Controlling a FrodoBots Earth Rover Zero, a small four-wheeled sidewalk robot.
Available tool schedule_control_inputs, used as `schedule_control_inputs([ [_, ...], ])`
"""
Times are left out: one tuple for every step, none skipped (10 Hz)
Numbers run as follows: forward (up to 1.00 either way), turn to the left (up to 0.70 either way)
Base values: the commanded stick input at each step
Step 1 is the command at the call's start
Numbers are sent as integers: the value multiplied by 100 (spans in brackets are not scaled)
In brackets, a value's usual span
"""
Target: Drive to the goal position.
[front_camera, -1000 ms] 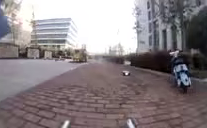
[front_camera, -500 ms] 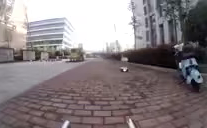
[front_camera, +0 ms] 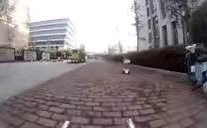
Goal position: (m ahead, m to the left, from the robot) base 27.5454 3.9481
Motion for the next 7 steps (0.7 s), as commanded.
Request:
schedule_control_inputs([
  [70, 0],
  [70, -1],
  [70, -2],
  [70, -3],
  [70, -5],
  [70, -5],
  [70, -6],
])
